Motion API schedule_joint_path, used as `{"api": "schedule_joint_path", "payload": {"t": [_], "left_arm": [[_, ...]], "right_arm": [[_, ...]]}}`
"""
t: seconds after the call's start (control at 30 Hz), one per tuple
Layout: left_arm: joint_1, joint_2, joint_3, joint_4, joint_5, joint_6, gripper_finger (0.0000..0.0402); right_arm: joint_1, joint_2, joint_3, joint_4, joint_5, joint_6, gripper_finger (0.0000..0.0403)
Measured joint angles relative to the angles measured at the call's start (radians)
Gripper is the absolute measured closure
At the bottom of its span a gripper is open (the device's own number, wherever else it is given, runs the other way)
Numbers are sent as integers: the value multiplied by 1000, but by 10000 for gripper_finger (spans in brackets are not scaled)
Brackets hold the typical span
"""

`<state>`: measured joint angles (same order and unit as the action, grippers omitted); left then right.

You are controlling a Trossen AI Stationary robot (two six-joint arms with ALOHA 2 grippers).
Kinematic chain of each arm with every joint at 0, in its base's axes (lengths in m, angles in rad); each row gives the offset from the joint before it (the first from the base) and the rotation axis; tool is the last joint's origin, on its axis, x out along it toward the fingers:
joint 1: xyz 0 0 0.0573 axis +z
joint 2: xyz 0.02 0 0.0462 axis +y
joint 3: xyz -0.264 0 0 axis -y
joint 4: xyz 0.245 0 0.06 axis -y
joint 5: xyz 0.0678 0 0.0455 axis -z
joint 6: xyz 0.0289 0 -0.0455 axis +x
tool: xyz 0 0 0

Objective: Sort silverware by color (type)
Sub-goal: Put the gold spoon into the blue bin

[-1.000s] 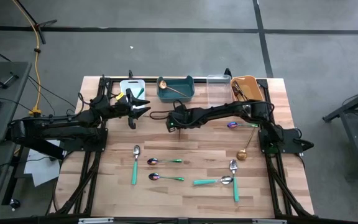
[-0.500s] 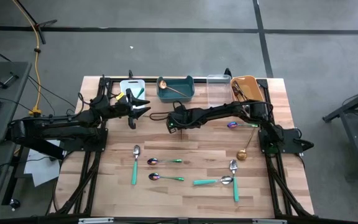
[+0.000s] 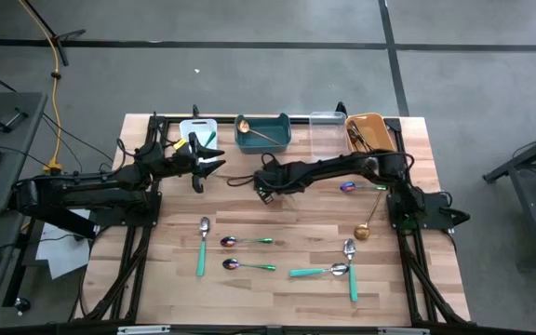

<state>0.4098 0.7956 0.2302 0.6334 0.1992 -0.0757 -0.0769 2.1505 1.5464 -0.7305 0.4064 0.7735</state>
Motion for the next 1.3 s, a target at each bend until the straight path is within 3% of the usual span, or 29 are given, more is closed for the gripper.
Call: {"api": "schedule_joint_path", "payload": {"t": [0.3, 0.53, 0.7, 0.93, 1.13, 1.3], "left_arm": [[0, 0, 0, 0, 0, 0, 268], [0, 0, 0, -7, 0, 0, 268], [0, 0, 0, -1, 0, 0, 268], [0, 0, 0, 1, -3, 0, 268], [0, 1, 0, 8, -1, -1, 268], [0, 20, 0, 7, 2, -1, 268]], "right_arm": [[53, -45, -6, -325, 113, -22, 389], [66, -141, -258, -246, 58, 47, 390], [76, -350, -474, 72, 8, 50, 390], [68, -603, -767, 827, 8, -210, 390], [1, -646, -935, 1367, -79, -410, 390], [-33, -645, -959, 1512, -148, -496, 390]]}}
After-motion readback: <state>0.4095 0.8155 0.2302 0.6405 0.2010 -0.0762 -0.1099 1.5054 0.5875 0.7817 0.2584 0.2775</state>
